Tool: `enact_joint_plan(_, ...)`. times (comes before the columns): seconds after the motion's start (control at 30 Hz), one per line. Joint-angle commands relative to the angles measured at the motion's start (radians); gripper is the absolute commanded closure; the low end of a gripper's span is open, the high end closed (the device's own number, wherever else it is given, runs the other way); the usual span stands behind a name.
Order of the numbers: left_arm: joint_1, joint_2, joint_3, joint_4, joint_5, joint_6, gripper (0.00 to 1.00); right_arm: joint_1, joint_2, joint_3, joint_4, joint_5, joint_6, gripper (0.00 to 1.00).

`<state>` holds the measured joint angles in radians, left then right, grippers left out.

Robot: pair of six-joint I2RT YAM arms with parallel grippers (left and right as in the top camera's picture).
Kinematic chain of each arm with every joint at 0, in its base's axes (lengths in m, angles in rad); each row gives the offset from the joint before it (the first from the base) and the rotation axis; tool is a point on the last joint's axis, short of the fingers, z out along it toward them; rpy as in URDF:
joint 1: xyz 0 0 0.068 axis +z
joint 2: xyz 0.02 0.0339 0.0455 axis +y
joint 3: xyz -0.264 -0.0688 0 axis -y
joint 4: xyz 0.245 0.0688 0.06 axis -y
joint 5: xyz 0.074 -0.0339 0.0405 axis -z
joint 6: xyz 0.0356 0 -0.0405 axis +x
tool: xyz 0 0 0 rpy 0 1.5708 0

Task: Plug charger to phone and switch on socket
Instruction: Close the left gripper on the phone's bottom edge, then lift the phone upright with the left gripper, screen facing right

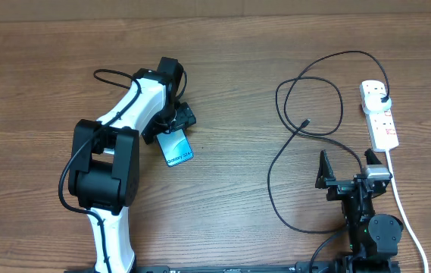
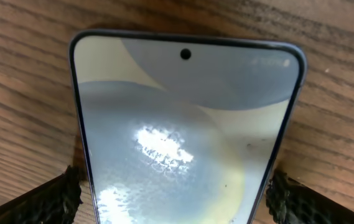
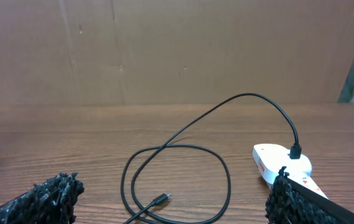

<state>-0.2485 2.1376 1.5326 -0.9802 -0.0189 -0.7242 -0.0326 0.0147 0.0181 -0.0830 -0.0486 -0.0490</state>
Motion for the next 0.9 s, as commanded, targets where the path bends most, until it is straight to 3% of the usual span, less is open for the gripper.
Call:
enact_joint_plan(0.0, -0.001, 0.017, -0.038, -0.019, 0.043, -0.008, 0.0, 0.003, -0.009, -0.01, 0.002, -0.005, -0.001, 0.0)
enact_joint_plan(0.2, -0.001, 0.017, -0.089, -0.001, 0.088, -0.009, 0.0, 0.003, -0.009, -0.01, 0.002, -0.005, -0.001, 0.0)
enact_joint_plan(0.6, 0.0, 0.017, -0.127, 0.069, -0.014, 0.011, 0.0, 0.003, -0.009, -0.01, 0.002, -0.005, -0.001, 0.0)
enact_joint_plan(0.73, 0.0, 0.017, -0.127, 0.073, -0.014, 0.011, 0.12, 0.003, -0.009, -0.01, 0.002, -0.005, -0.001, 0.0)
enact_joint_plan(0.87, 0.0, 0.017, -0.127, 0.074, -0.014, 0.014, 0.16, 0.003, -0.009, -0.01, 0.002, -0.005, -0.001, 0.0)
